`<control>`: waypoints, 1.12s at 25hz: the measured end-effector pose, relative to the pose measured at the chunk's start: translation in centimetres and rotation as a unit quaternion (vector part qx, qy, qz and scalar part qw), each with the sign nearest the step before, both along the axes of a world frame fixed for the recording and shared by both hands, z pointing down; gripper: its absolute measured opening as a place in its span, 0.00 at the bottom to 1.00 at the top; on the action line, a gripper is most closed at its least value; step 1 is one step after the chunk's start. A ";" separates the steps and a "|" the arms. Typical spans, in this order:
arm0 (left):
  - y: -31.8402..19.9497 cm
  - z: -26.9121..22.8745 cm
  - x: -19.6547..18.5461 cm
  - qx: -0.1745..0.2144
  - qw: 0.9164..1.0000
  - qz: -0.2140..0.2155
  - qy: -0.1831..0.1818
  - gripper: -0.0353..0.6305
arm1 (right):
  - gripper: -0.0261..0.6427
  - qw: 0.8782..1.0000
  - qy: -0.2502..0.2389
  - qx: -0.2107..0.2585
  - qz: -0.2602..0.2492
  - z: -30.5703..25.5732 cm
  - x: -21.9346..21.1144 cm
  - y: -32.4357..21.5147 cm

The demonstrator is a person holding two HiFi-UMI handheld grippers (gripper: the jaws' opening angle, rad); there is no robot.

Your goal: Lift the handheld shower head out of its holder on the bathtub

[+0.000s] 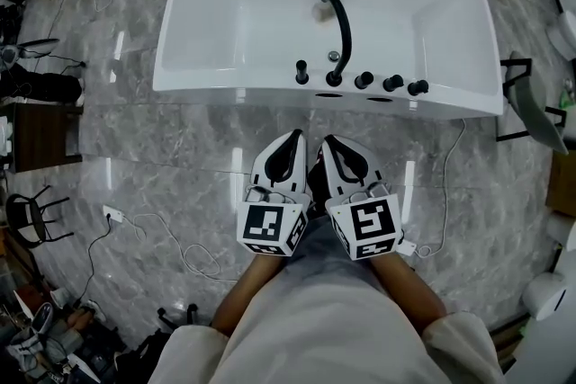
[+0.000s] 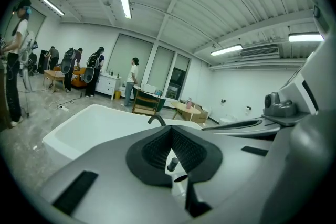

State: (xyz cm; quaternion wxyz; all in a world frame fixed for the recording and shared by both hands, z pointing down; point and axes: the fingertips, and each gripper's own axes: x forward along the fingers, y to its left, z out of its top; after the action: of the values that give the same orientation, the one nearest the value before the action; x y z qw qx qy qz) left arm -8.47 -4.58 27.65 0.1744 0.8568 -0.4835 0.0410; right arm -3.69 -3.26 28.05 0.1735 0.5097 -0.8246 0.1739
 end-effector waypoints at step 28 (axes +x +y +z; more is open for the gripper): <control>-9.3 9.2 3.7 -0.016 0.997 -0.049 -0.065 0.06 | 0.07 0.999 -0.025 -0.006 -0.039 5.3 3.0 -9.3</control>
State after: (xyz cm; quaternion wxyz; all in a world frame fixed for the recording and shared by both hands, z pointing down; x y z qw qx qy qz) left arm -4.77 -13.83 36.89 0.1585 0.8248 -0.5343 0.0959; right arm -0.70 -12.56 33.32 0.1624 0.4714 -0.8469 0.1849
